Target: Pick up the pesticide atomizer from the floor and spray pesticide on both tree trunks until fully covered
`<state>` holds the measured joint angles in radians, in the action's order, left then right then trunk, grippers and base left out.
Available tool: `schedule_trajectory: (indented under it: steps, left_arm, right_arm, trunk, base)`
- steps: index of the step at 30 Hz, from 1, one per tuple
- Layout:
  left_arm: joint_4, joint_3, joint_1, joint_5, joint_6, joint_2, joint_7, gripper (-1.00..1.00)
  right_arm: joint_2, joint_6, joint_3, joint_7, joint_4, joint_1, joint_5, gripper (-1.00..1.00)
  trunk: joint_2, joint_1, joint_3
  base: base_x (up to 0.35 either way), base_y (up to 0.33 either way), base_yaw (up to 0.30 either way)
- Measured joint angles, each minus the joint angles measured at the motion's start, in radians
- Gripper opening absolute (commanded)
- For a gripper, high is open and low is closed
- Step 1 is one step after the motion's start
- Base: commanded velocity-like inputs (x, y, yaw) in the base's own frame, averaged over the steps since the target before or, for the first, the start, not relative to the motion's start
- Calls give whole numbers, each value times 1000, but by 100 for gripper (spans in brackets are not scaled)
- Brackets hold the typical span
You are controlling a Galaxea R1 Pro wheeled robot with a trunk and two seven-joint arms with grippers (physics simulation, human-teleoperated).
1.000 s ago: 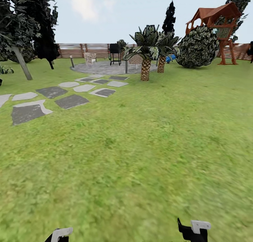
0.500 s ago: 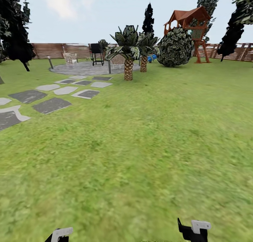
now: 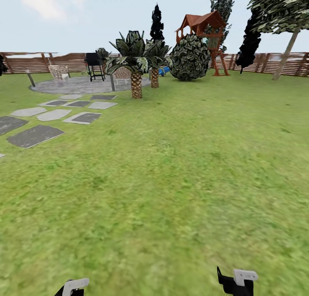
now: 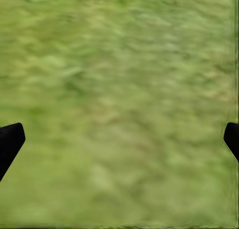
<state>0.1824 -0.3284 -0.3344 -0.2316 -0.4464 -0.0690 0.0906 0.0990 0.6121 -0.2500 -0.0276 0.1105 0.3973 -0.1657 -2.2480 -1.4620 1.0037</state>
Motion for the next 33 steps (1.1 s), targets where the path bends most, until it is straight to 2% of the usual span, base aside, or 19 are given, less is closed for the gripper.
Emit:
schedule_trajectory:
  steps: [33]
  left_arm:
    - [1,0,0,0,0,0,2,-100]
  right_arm:
    - [-1,0,0,0,0,0,0,100]
  trunk:
    - [0,0,0]
  base:
    - [0,0,-300]
